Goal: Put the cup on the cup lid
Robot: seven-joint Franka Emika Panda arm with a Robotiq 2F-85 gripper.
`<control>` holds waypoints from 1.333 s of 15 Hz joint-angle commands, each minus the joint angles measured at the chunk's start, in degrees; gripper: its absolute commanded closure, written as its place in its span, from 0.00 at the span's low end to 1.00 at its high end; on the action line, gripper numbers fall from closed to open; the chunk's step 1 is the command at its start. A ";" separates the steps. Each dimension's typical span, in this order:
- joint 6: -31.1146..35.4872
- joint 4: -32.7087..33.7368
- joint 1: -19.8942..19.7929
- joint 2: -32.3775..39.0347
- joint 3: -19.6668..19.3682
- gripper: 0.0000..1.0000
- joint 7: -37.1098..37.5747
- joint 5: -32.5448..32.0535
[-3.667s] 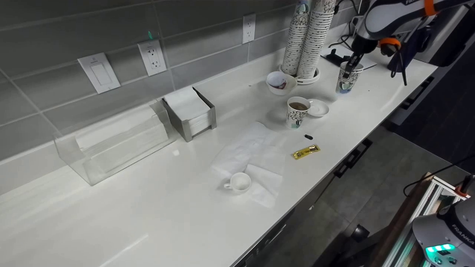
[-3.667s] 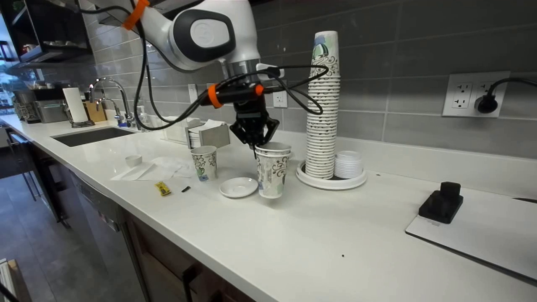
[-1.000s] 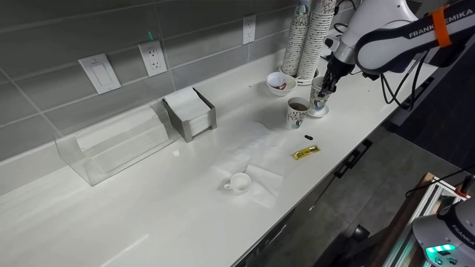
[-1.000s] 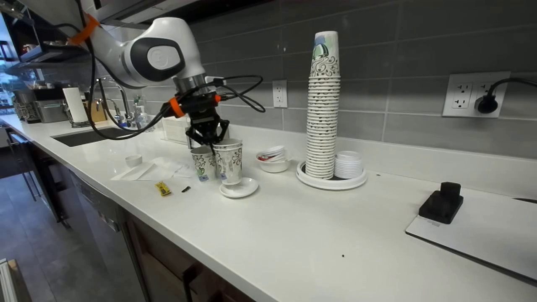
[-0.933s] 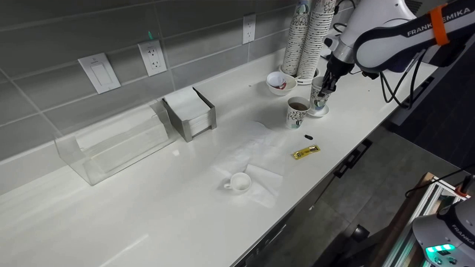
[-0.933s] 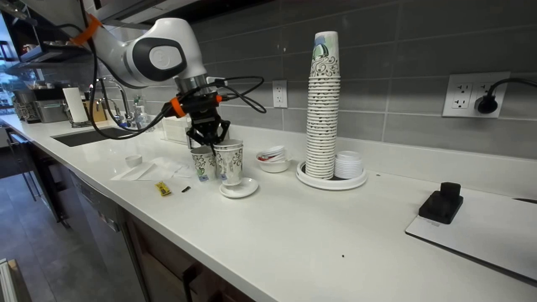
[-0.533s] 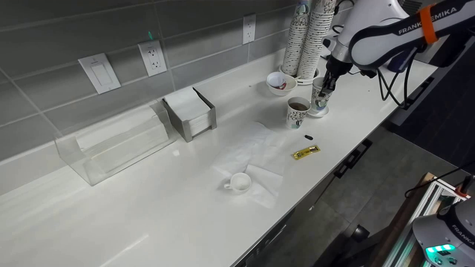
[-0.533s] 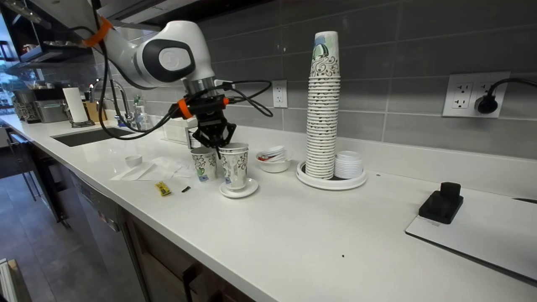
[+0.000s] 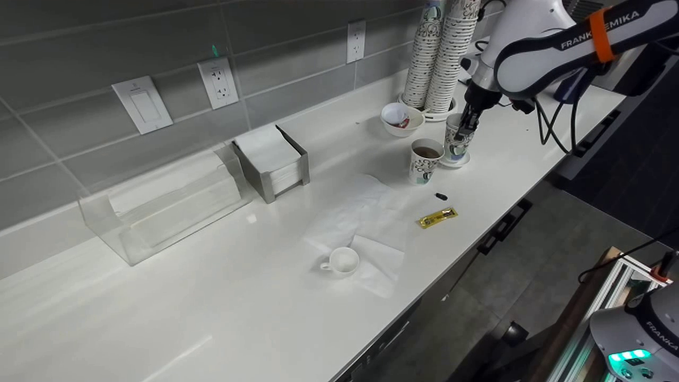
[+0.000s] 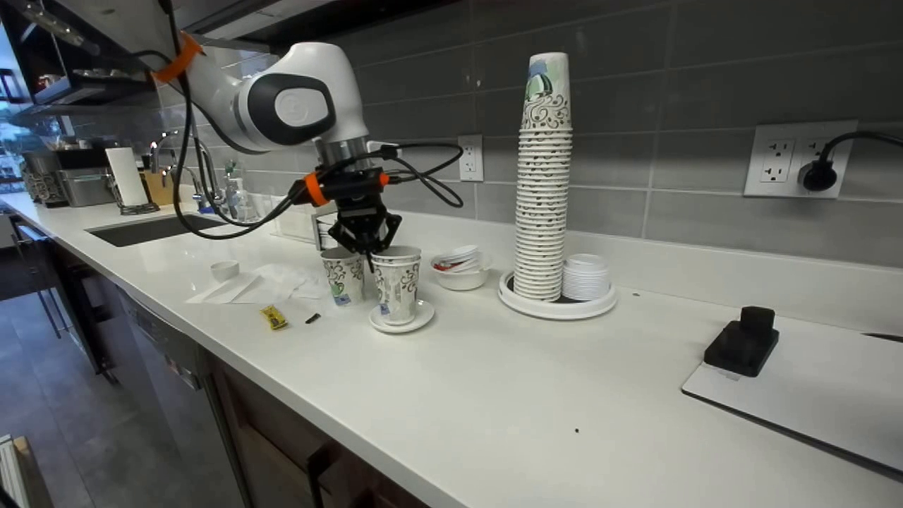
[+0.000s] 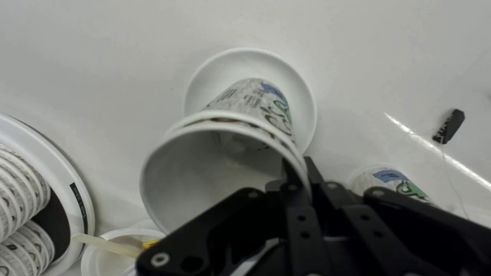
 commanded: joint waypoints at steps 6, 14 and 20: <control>1.01 1.42 -0.88 0.55 0.46 0.99 0.36 2.93; 2.04 1.09 -1.00 1.03 0.45 0.99 0.87 2.20; 1.92 1.15 -1.14 1.54 0.41 0.50 2.10 1.37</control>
